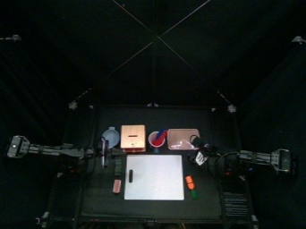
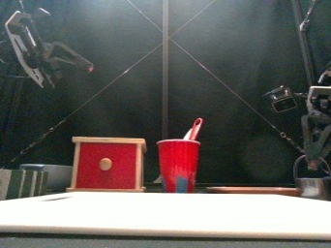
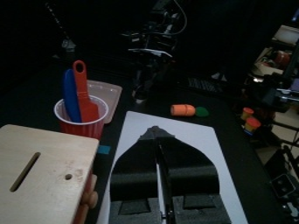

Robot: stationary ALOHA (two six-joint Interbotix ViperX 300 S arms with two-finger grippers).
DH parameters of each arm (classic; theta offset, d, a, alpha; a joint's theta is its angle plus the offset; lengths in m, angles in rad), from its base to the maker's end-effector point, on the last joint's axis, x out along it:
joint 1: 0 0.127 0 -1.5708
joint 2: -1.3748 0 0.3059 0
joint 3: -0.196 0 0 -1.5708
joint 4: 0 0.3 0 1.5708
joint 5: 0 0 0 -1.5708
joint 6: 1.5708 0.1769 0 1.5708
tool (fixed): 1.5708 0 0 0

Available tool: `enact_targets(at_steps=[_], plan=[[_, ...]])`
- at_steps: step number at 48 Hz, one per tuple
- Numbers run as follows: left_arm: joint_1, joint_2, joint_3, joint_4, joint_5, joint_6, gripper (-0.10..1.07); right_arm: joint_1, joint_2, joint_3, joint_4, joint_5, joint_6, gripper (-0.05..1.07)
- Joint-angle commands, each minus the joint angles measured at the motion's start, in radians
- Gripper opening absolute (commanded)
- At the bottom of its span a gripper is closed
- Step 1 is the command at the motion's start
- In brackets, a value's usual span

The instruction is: Put cookie cutter on plate

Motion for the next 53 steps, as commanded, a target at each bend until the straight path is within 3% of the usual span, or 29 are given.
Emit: enact_targets(at_steps=[1, 6, 19, 27, 37, 53], plan=[[0.003, 0.002, -0.011, -0.003, -0.009, -0.002, 0.21, -0.002, -0.003, -0.017, 0.006, -0.015, -0.002, 0.58], [0.003, 0.0, -0.011, -0.006, -0.009, -0.002, 0.21, -0.002, -0.011, -0.041, 0.003, -0.026, -0.002, 0.52], [0.005, 0.002, -0.011, -0.006, -0.011, -0.002, 0.21, -0.021, 0.002, -0.121, -0.028, -0.163, -0.003, 0.51], [0.009, 0.002, -0.009, -0.006, -0.011, -0.002, 0.21, -0.095, 0.035, -0.135, -0.04, -0.247, -0.002, 0.51], [0.011, 0.002, -0.005, -0.018, -0.011, -0.002, 0.21, -0.198, 0.12, -0.135, -0.051, -0.264, -0.005, 0.51], [0.011, 0.002, 0.006, -0.044, -0.011, -0.002, 0.21, -0.267, 0.229, -0.143, -0.08, -0.31, -0.003, 0.53]])
